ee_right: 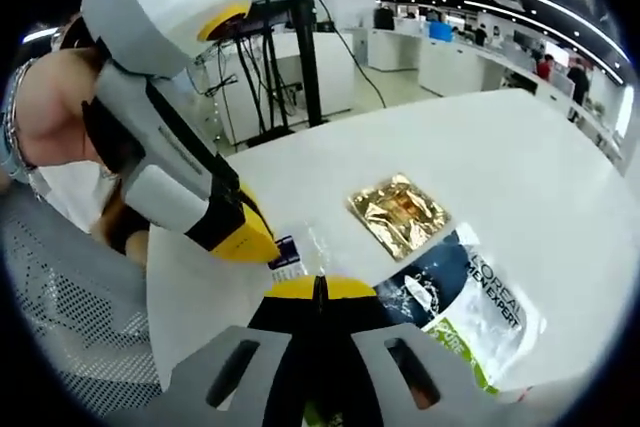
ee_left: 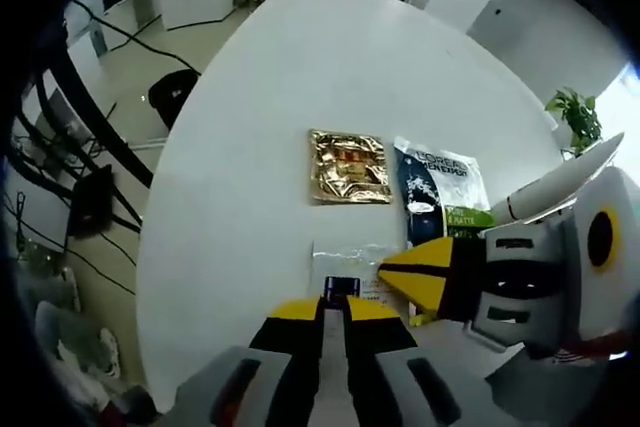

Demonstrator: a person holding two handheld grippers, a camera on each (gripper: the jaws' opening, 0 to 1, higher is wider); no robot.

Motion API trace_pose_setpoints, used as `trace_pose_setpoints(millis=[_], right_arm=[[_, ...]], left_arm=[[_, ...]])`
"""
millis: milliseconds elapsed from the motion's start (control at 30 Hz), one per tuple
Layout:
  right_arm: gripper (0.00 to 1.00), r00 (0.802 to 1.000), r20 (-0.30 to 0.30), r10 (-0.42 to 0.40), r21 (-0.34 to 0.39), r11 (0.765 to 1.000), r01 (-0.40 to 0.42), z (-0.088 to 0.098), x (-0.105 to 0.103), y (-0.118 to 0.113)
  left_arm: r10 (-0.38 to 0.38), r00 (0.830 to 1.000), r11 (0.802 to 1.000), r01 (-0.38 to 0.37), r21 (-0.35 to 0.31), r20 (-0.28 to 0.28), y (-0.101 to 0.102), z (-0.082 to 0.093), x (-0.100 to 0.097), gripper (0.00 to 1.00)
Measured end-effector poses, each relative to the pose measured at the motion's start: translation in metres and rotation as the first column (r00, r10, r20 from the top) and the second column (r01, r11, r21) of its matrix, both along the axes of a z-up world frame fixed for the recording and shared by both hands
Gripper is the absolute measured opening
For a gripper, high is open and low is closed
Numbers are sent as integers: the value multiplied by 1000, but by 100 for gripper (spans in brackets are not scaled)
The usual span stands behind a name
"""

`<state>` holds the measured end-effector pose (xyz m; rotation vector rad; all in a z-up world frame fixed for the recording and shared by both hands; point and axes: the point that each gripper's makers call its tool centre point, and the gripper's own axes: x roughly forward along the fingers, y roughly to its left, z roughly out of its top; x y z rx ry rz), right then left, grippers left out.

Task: Arrange the skincare products in the storage area until every visible bottle or jar stands upright without overlapping.

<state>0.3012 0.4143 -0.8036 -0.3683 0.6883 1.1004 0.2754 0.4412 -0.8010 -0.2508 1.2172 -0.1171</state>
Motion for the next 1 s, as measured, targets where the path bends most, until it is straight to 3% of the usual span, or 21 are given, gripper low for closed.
trace_pose_setpoints(millis=[167, 300, 500, 633, 800, 867, 1000], right_arm=[[0, 1000, -12, -7, 5, 1000, 7, 0, 1, 0], [0, 1000, 18, 22, -9, 1000, -21, 0, 3, 0], [0, 999, 24, 42, -14, 999, -42, 0, 3, -1], [0, 999, 21, 47, -16, 999, -47, 0, 3, 0], [0, 998, 25, 50, -19, 999, -50, 0, 3, 0], [0, 999, 21, 49, -18, 999, -48, 0, 4, 0], [0, 999, 14, 38, -16, 999, -38, 0, 4, 0]], left_arm=[[-2, 1000, 1000, 2, 0, 6, 0, 3, 1, 9], [-1, 1000, 1000, 1, -1, 10, 2, 4, 1, 9], [26, 997, 999, -28, 16, 74, 14, 17, 6, 12], [1, 1000, 1000, -1, 8, 17, 8, 6, -2, 13], [-55, 998, 997, 56, 45, -20, 6, -4, -8, 19], [-47, 999, 998, 48, 52, -4, 7, -1, -6, 19], [-30, 999, 1000, 30, 0, -22, 1, -1, -8, 18]])
